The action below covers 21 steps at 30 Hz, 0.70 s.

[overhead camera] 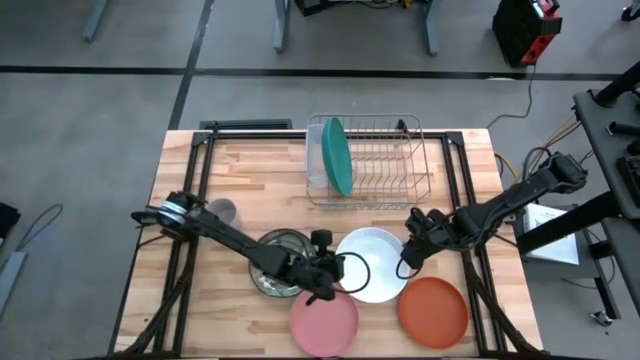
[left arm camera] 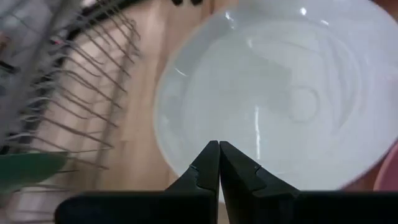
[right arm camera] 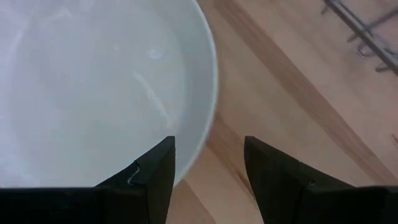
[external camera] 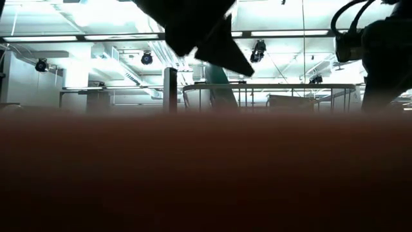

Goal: Sort dishes
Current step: Put the white plate in the dish rack

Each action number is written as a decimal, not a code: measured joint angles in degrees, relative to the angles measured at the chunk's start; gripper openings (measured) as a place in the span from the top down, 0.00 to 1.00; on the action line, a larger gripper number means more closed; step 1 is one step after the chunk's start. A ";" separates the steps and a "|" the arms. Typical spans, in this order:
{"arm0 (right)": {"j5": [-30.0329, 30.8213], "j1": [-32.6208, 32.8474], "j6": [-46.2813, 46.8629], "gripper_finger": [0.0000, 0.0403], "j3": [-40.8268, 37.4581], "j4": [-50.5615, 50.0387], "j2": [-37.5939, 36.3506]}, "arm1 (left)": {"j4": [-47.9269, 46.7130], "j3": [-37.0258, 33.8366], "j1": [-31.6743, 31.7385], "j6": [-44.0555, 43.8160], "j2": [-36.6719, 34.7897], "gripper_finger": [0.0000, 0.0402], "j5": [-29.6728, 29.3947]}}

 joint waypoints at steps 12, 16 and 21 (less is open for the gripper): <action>-2.48 0.00 2.71 0.56 -3.41 1.51 -0.05 | 0.16 -1.10 3.28 -2.35 1.70 1.00 14.12; -2.84 -0.02 2.62 0.56 -4.36 4.79 -0.07 | 0.39 -2.33 3.35 -3.19 1.70 1.00 18.12; -3.00 0.00 2.68 0.56 -5.55 8.25 -0.07 | 1.33 -2.84 3.37 -4.44 1.70 1.00 20.44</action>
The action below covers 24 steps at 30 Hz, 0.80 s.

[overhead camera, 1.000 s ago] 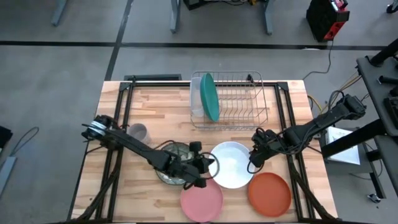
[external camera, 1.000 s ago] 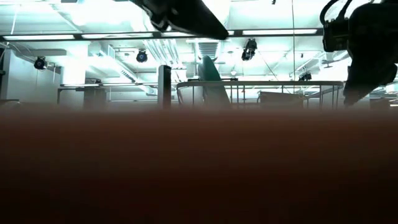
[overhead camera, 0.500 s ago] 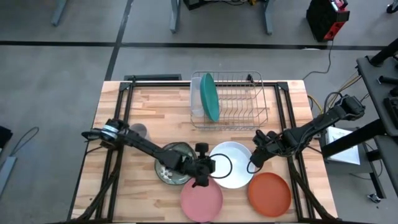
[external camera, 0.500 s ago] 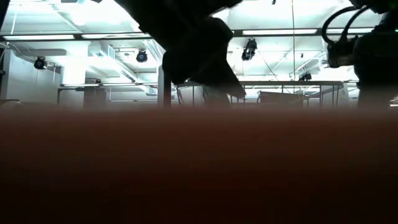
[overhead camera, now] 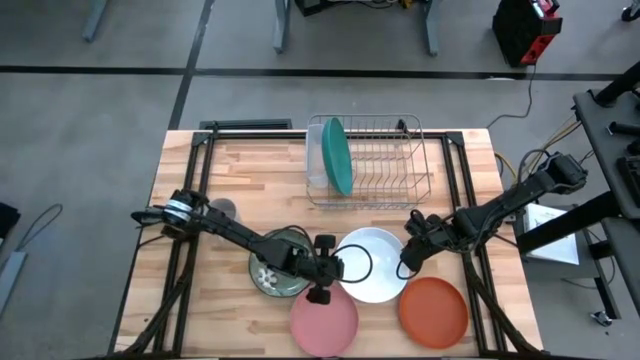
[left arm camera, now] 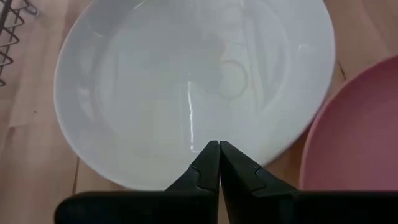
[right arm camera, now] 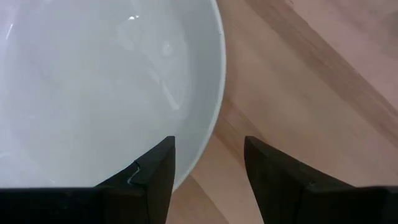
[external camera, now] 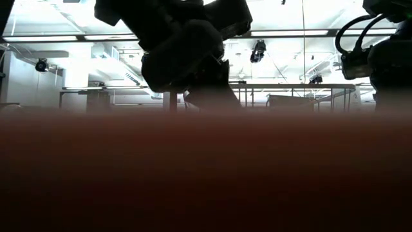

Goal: Sort dishes
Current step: Put the white plate in the dish rack

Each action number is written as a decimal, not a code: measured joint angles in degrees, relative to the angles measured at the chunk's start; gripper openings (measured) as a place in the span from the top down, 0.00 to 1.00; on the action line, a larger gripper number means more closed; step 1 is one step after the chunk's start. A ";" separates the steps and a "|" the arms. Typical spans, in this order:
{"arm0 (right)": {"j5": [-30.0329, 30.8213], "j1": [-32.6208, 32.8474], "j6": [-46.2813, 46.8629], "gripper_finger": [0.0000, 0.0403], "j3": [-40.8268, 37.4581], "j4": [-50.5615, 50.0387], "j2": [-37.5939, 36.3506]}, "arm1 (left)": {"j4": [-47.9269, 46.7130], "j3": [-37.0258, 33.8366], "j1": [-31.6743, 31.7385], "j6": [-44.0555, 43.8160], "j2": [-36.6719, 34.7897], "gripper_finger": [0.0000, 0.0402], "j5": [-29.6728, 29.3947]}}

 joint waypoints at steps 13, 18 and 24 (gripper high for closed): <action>2.05 -0.02 1.77 0.47 -2.02 3.47 0.04 | 0.33 -0.48 0.07 -1.13 0.00 1.00 0.35; 2.05 0.00 2.90 0.39 -2.83 4.43 0.07 | 1.48 -1.35 0.11 -2.82 0.00 1.00 0.98; 0.72 0.02 3.51 0.34 -3.75 6.49 0.07 | 4.33 -3.72 0.11 -5.08 0.00 1.00 1.68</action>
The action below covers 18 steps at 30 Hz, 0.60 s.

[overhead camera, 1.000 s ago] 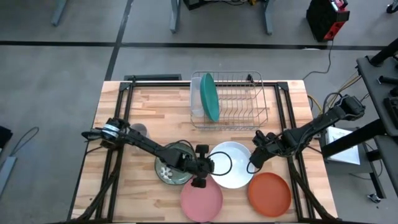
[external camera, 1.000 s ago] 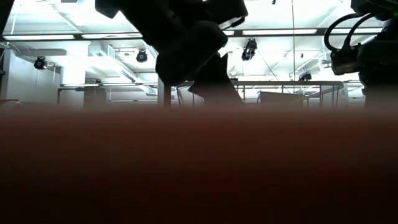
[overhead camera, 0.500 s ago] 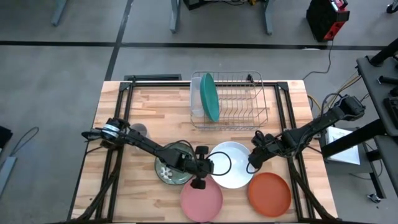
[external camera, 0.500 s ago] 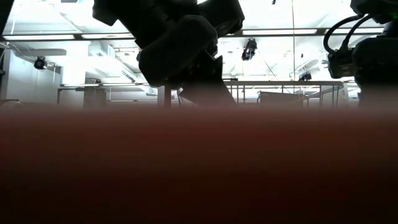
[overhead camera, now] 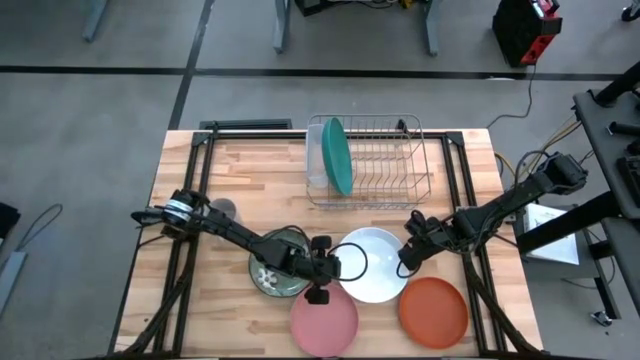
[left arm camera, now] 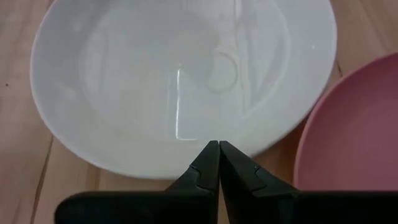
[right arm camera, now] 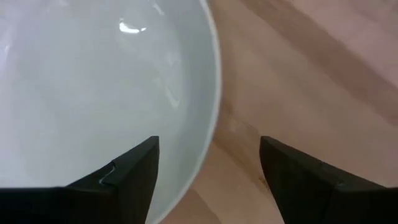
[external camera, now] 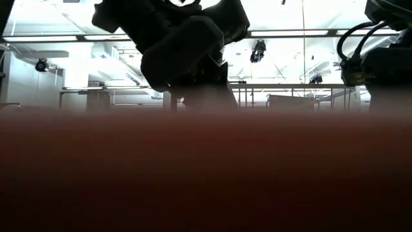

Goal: Sort dishes
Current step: Put the white plate in the dish rack

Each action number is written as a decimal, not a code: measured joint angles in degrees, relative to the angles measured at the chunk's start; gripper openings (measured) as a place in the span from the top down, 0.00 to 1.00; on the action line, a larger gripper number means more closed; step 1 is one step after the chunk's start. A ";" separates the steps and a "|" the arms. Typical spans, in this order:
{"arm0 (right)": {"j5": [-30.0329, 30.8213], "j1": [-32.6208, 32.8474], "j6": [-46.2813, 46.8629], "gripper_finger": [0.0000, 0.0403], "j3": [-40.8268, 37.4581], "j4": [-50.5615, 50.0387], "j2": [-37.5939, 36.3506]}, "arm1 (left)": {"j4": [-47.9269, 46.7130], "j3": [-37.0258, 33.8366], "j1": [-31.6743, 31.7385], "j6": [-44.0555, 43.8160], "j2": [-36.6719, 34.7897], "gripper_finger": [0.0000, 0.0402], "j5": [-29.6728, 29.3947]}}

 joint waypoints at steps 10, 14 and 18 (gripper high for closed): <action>-2.44 0.03 0.02 0.34 -4.36 11.27 0.00 | 1.14 -0.83 0.11 -1.42 0.00 1.00 0.20; -3.76 0.03 0.96 0.33 -7.87 19.08 0.00 | 2.05 -0.79 0.18 -2.08 0.77 1.00 0.15; -3.72 0.00 1.90 0.34 -10.59 24.43 -0.04 | 5.30 -0.59 0.22 -2.42 3.13 1.00 0.23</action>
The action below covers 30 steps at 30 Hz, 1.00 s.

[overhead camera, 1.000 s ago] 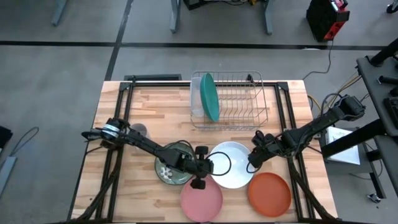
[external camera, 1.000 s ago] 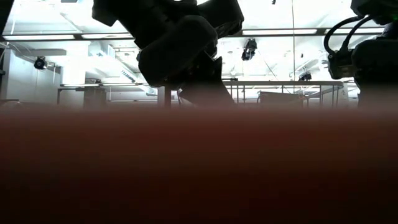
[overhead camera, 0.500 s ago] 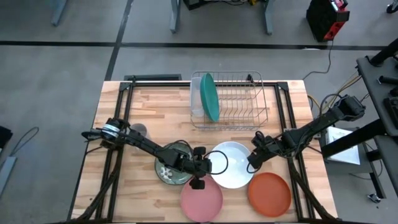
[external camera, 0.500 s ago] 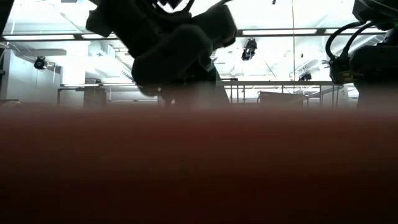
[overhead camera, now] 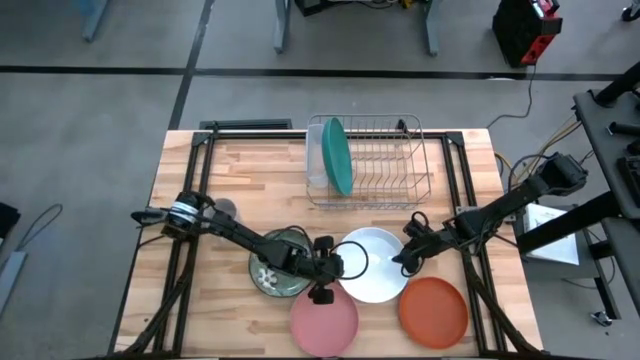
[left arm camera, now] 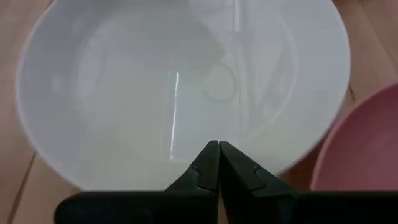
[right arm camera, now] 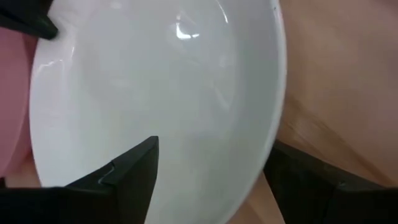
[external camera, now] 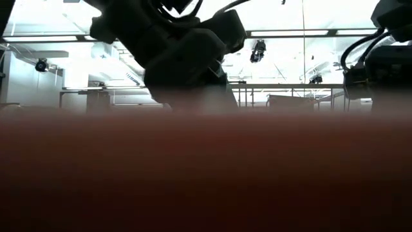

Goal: Sort dishes
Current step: Put the white plate in the dish rack

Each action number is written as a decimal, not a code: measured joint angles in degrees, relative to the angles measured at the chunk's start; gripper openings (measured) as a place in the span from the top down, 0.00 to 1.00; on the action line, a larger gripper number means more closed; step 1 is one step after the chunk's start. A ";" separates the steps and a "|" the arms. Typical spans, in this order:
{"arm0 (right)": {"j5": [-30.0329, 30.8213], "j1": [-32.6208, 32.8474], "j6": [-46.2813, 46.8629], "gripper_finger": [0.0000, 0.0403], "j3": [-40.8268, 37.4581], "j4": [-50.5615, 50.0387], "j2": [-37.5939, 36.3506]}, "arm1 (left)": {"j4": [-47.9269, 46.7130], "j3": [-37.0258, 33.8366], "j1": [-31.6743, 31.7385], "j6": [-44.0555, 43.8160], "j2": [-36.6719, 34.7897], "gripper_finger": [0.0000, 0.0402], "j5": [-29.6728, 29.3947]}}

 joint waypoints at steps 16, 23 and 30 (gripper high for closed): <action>0.20 -0.02 -2.10 0.41 -3.49 15.18 0.13 | 4.39 -0.06 1.09 -0.42 3.74 1.00 1.58; 2.36 -0.02 -3.58 0.54 -3.49 16.21 0.11 | 5.95 0.07 1.53 0.79 3.93 1.00 0.24; 6.13 -0.09 -2.53 0.82 -3.49 13.08 0.08 | 5.20 2.72 1.57 5.50 3.85 1.00 -1.90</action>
